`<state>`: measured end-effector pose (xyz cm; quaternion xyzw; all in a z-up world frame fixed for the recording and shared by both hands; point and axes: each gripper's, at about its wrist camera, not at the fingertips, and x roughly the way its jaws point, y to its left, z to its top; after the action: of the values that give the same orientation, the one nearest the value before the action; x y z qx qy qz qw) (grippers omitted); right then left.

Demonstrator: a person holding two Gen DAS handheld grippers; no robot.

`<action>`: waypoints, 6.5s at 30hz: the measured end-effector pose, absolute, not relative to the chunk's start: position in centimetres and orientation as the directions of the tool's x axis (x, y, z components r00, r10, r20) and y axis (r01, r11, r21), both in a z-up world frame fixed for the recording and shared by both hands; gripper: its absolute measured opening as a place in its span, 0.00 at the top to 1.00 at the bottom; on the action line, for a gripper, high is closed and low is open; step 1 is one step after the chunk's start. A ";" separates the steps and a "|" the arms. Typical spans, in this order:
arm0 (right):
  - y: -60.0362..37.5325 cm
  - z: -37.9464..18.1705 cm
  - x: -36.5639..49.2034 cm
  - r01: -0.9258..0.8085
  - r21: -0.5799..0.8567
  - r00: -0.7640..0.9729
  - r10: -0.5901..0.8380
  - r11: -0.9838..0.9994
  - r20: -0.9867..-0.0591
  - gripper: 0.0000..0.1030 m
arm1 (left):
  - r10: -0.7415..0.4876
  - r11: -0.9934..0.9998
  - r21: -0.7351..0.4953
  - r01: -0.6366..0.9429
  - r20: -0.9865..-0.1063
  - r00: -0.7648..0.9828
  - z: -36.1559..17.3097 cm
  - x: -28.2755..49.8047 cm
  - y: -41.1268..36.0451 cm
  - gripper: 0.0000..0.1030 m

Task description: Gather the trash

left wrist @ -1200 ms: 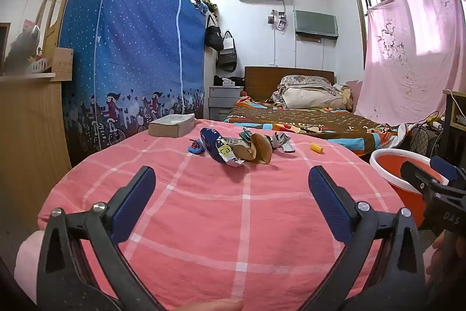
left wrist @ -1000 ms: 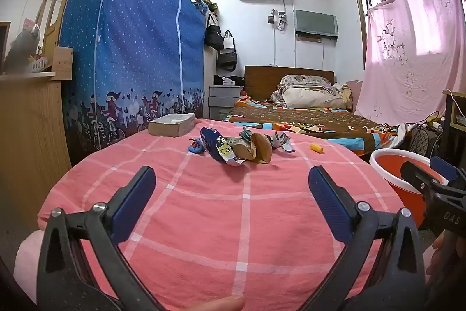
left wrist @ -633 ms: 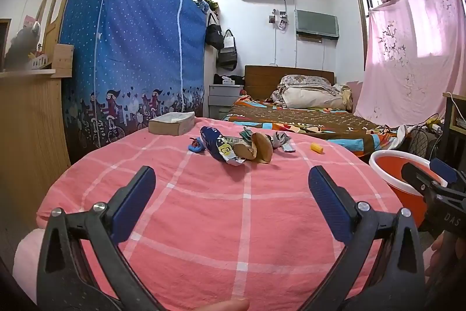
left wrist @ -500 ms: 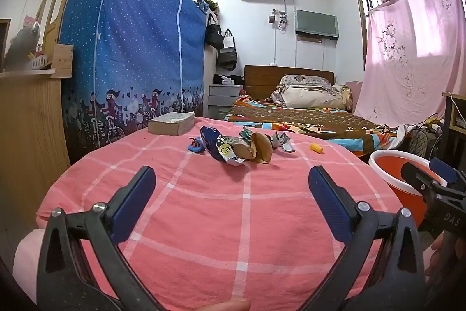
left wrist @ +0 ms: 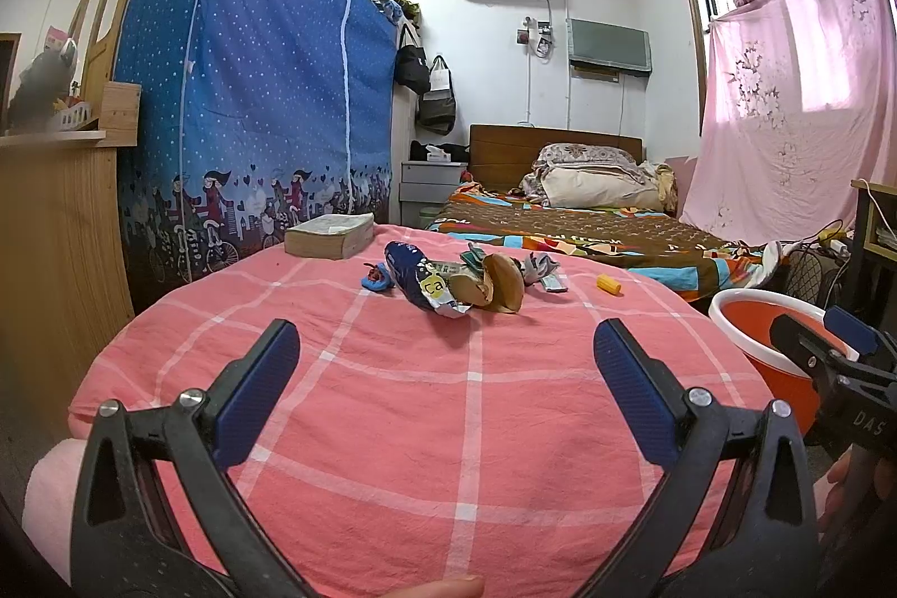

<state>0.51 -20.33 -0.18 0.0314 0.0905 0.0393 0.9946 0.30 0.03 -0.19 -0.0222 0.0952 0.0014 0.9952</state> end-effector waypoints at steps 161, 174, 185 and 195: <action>-13.8 1.2 20.1 -0.467 0.108 0.778 0.466 0.878 -0.421 0.92 | -0.264 0.951 -0.279 0.135 -0.500 0.825 0.4 16.6 3.4 0.74; -16.1 3.2 15.9 -0.469 0.031 0.864 0.466 0.882 -0.189 0.92 | -0.293 0.953 -0.175 0.246 -0.337 0.895 2.5 14.4 0.7 0.74; -24.1 5.3 13.1 -0.301 0.038 0.950 0.303 0.953 -0.077 0.91 | -0.424 0.906 -0.103 0.412 -0.267 0.865 5.0 14.2 -7.8 0.74; -32.9 5.0 11.3 -0.082 0.145 0.989 0.099 0.986 -0.111 0.91 | -0.566 0.815 -0.109 0.569 -0.362 0.741 4.7 15.1 -16.8 0.74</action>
<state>11.26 -32.88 5.05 0.0702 0.0590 0.0456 0.9947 15.11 -16.84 4.73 0.0043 0.1926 -0.3042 0.9329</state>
